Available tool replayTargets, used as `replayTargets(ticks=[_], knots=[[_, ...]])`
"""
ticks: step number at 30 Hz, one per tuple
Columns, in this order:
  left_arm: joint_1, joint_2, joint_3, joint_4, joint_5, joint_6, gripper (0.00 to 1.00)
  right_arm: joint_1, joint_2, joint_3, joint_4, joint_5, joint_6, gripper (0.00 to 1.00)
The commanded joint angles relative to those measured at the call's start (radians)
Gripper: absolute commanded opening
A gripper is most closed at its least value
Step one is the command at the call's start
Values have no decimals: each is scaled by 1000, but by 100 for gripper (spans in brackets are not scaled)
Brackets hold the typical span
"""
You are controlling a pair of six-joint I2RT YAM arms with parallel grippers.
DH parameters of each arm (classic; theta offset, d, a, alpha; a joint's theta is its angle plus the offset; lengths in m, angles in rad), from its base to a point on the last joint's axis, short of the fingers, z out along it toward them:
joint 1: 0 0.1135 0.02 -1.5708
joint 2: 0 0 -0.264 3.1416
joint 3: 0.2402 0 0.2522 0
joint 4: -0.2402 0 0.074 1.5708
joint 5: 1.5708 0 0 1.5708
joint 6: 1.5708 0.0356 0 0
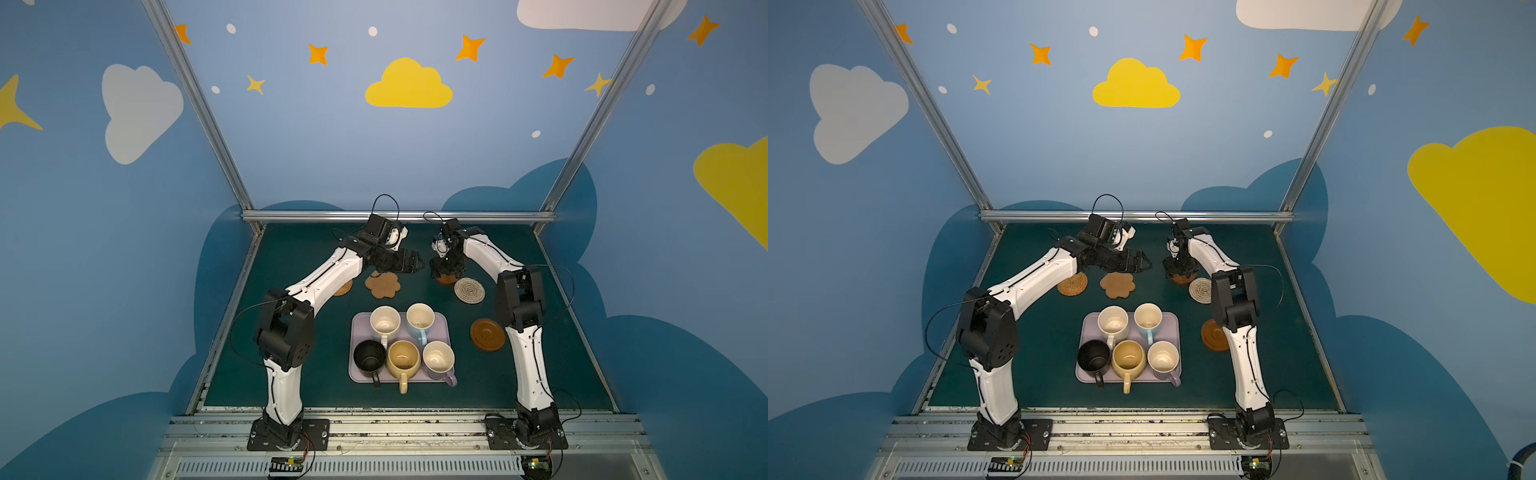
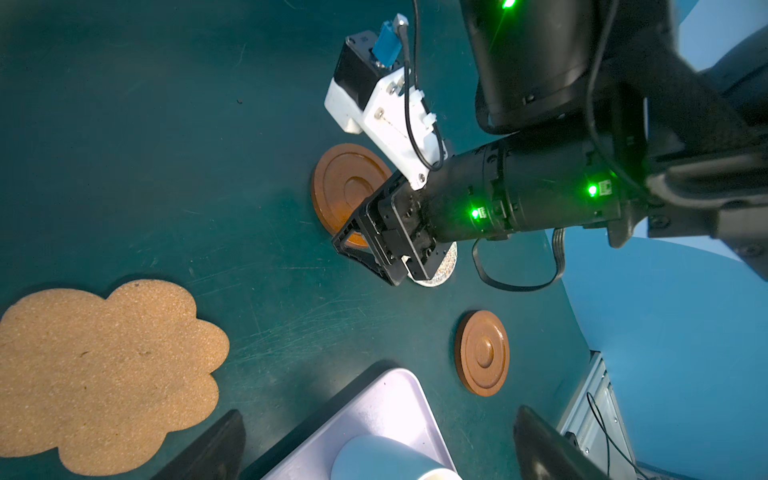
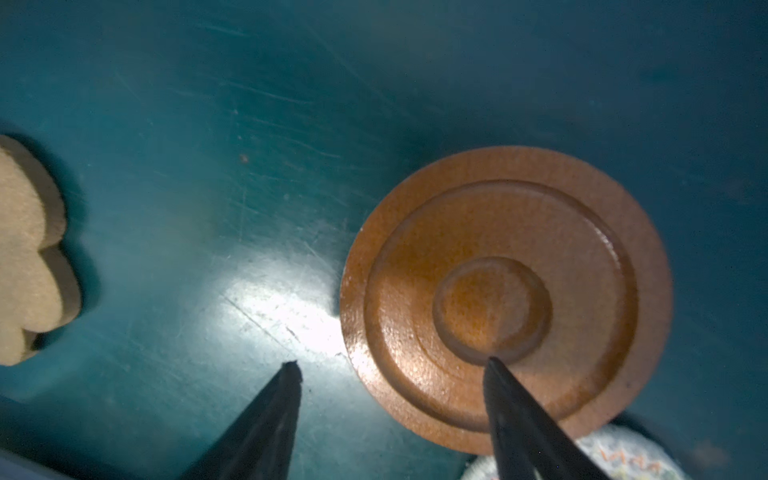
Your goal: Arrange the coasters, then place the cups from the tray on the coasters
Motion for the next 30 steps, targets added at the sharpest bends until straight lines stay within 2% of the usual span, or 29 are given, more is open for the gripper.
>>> replayTargets(ticks=[1,8,13,20,30], knots=[[-2,1,-18,32,-4,-13,100,4,48,52,-64,14,-34,67],[0,14,-19,29,7,-21,100,12,122,127,-118,-8,-45,54],[11,5,-41,51,32,-37,100,25,127,125,-126,-13,-50,45],[27,-31,-88,69,36,-45,100,37,122,119,-129,-51,-40,40],[56,-90,-152,99,39,-49,100,63,96,103,-139,-108,-27,38]])
